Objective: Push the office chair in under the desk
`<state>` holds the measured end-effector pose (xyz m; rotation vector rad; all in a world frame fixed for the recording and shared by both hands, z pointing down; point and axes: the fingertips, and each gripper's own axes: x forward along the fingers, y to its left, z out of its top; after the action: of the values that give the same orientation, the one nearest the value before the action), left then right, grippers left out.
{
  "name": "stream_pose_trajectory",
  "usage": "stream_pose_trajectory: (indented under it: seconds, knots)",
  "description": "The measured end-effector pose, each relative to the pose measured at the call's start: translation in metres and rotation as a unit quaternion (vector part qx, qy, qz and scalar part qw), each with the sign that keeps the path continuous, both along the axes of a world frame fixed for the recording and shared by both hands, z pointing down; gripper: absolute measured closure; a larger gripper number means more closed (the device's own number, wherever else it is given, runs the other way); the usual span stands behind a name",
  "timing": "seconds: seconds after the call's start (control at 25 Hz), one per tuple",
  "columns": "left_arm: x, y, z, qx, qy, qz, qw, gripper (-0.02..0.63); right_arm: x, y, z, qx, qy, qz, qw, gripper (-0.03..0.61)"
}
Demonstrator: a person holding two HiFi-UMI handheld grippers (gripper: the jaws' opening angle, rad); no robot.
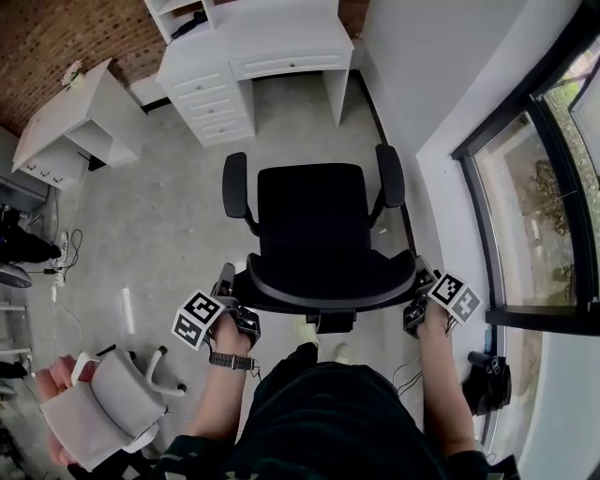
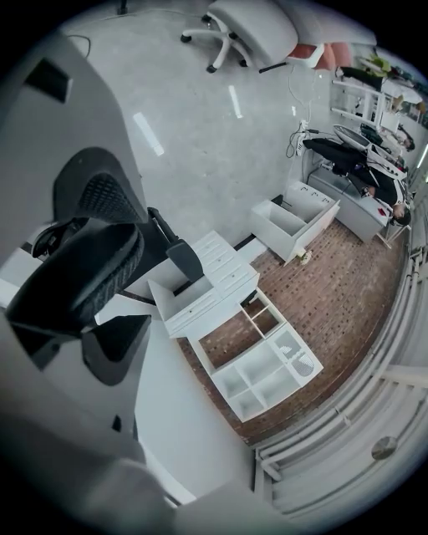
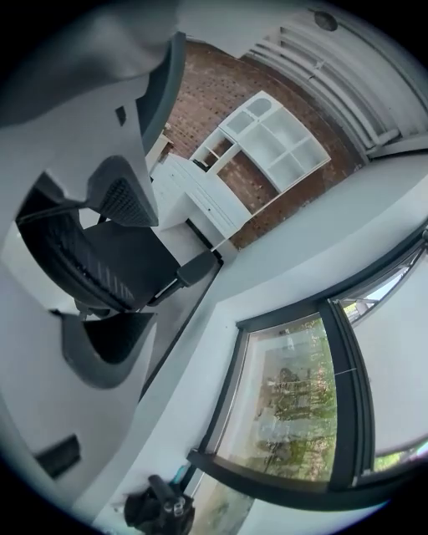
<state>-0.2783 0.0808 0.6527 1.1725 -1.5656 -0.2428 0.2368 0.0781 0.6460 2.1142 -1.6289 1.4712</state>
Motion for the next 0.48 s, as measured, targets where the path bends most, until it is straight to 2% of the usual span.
stream_pose_trajectory:
  seconds: [0.16, 0.48]
  knots:
    - [-0.004, -0.007, 0.001, -0.001, -0.001, 0.002, 1.0, 0.287, -0.004, -0.002, 0.002, -0.016, 0.005, -0.002, 1.0, 0.292]
    - [-0.014, -0.034, 0.004, 0.004, 0.002, 0.001, 1.0, 0.287, -0.012, -0.026, 0.003, -0.005, 0.009, 0.004, 1.0, 0.298]
